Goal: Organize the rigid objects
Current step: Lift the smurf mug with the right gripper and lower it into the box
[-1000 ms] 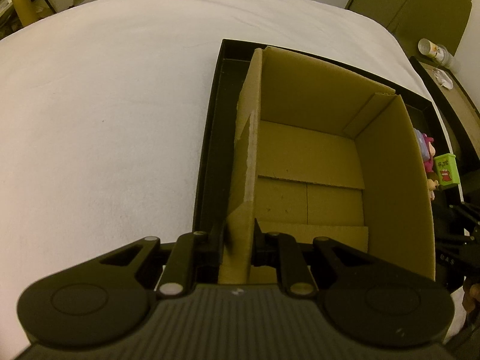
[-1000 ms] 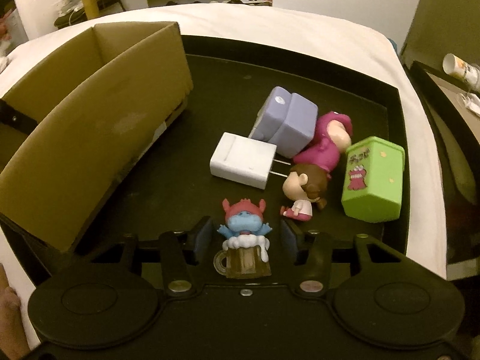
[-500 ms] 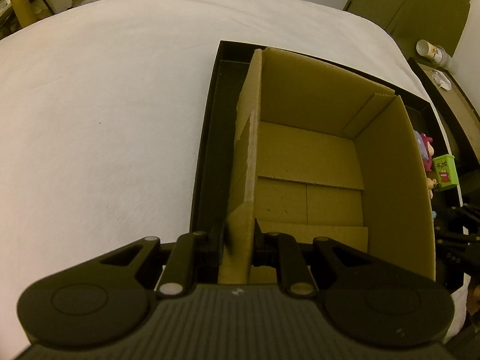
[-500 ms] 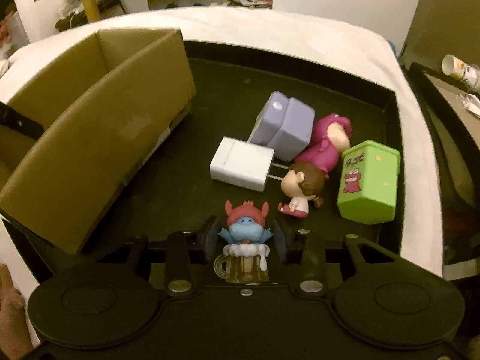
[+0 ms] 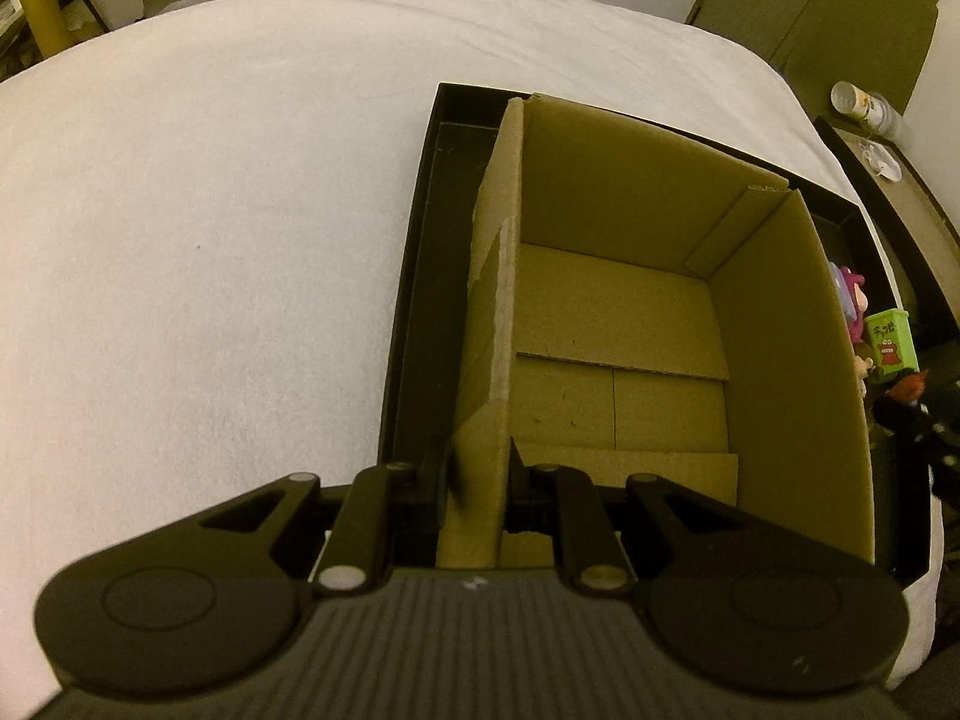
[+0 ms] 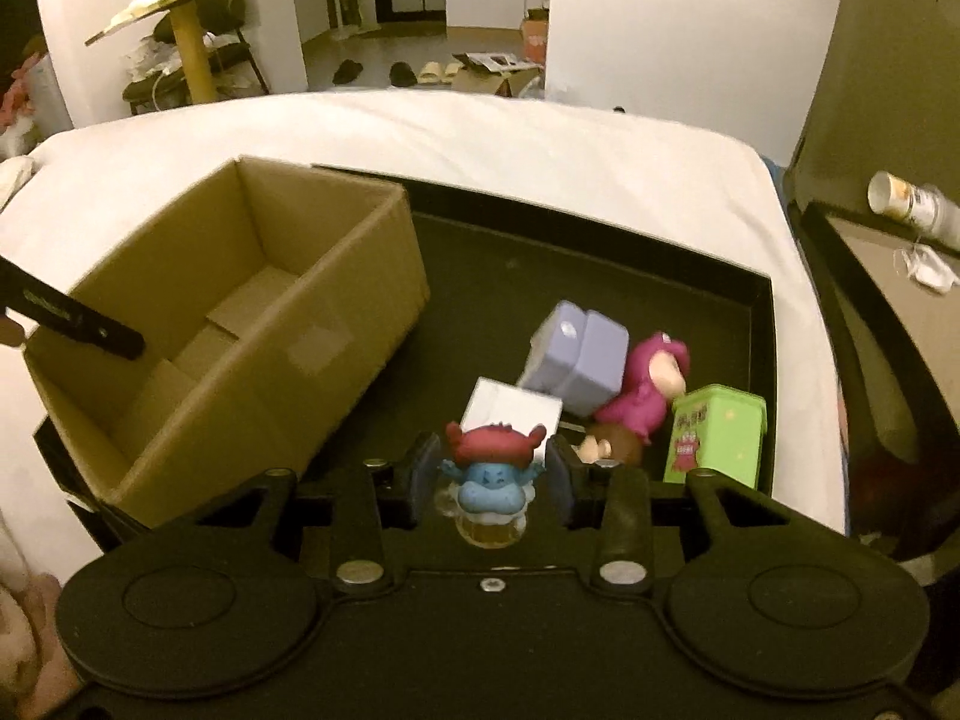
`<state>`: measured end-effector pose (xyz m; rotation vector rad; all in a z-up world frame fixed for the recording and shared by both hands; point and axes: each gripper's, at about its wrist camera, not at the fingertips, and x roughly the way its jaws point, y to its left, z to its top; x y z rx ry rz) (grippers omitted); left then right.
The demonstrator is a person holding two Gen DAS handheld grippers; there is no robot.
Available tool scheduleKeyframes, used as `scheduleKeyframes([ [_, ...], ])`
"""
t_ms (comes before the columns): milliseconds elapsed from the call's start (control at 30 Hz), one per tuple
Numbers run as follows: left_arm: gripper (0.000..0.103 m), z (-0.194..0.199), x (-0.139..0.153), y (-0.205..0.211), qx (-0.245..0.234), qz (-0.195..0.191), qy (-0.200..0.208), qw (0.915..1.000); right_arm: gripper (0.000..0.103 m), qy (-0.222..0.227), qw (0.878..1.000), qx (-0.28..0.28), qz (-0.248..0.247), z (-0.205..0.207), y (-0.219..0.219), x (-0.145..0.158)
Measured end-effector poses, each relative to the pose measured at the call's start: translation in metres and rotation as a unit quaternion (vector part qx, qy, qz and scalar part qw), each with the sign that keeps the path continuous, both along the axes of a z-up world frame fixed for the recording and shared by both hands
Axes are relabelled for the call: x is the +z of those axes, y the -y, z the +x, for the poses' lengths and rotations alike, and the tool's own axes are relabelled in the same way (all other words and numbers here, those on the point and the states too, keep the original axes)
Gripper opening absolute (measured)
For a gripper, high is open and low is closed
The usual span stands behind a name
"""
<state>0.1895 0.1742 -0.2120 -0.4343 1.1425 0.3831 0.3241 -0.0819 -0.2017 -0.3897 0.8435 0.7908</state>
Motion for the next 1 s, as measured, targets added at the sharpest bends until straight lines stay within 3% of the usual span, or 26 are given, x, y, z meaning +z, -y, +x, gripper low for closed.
scheduleKeyframes([
  [200,0.015,0.0,0.001,0.001,-0.002,0.004,0.001,1.0,0.038,-0.005,0.999,0.004,0.031,0.002,-0.013,0.023],
  [433,0.015,0.0,0.001,0.004,-0.004,0.008,0.003,1.0,0.038,0.023,0.998,0.031,0.047,0.005,-0.038,0.049],
  [1000,0.014,-0.005,-0.001,0.001,-0.001,0.002,0.011,0.9999,0.039,0.027,0.993,0.099,0.056,-0.015,-0.096,0.057],
])
